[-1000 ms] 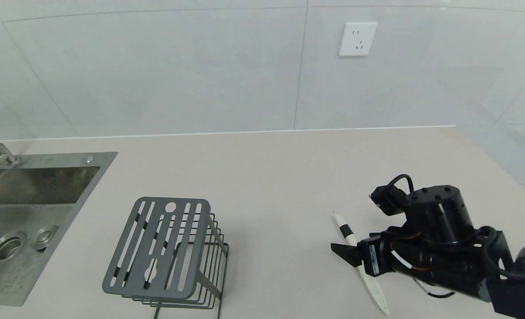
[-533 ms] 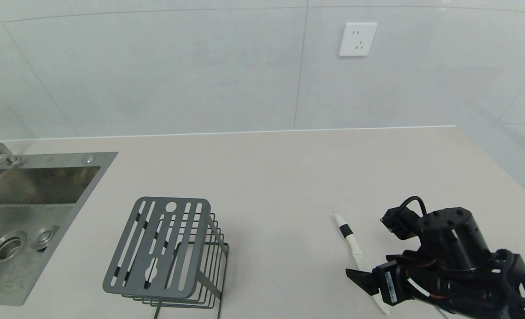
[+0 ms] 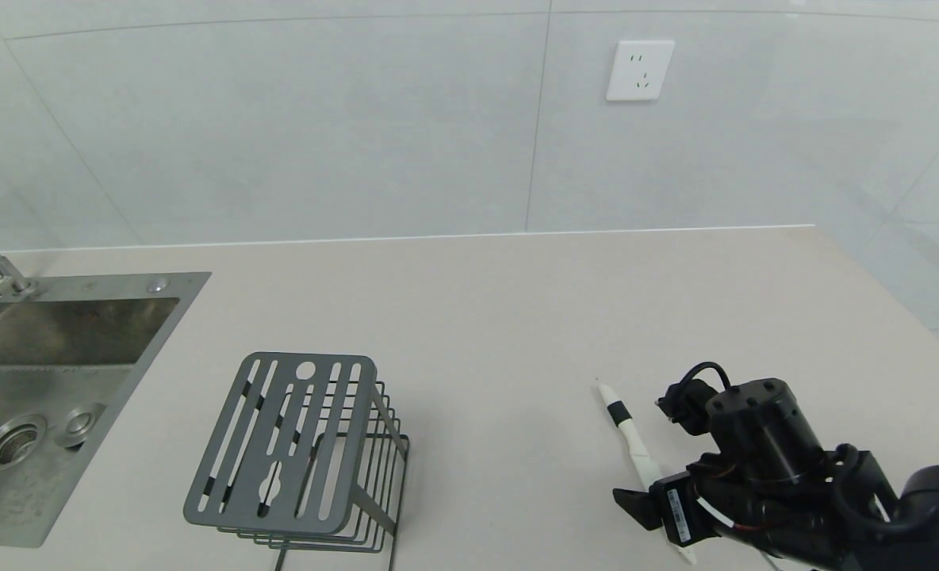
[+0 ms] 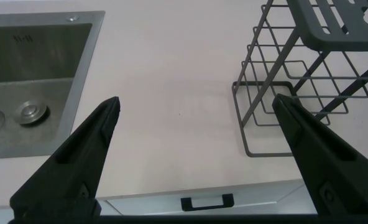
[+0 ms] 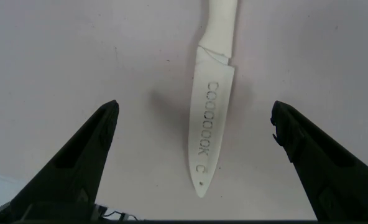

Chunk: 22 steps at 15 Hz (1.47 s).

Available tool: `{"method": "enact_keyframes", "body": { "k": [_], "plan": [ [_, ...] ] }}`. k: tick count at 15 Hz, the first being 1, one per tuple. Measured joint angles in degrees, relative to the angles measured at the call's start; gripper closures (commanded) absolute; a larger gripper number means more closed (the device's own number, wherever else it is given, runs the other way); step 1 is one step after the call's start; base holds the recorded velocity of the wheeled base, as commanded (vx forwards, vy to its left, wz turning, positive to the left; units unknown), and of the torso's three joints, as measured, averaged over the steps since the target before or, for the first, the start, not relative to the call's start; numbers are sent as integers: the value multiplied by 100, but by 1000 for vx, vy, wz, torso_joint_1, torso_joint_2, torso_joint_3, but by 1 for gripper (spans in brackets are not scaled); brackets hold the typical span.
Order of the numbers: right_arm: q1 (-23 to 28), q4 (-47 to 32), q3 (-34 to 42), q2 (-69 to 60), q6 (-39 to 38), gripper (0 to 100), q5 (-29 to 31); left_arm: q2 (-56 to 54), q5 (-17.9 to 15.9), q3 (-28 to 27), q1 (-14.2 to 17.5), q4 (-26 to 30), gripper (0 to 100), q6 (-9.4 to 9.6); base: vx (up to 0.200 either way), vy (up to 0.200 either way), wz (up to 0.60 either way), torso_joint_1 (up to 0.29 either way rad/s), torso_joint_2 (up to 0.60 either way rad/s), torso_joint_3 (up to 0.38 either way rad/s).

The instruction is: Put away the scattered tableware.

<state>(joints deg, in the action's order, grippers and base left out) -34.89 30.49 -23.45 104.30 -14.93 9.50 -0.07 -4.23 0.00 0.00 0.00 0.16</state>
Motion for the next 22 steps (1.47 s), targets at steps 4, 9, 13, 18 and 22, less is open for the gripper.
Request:
{"method": "enact_keyframes", "body": {
  "k": [4,9,13,18,22],
  "plan": [
    [2,0,-302,361,-69,0,333,0,0,0,0,0,0,0,0,0,0,0,0,0],
    [2,0,-471,603,-68,0,473,0,0,0,0,0,0,-5,0,0,0,0,0,0],
    [0,16,-571,768,-50,100,591,0,0,0,0,0,0,-6,0,0,0,0,0,0],
    [-9,74,-586,1008,-52,100,596,0,0,0,0,0,0,-16,0,0,0,0,0,0],
    [0,112,-586,1041,-69,100,591,0,0,0,0,-5,0,-16,0,0,0,0,0,0]
  ]
}}
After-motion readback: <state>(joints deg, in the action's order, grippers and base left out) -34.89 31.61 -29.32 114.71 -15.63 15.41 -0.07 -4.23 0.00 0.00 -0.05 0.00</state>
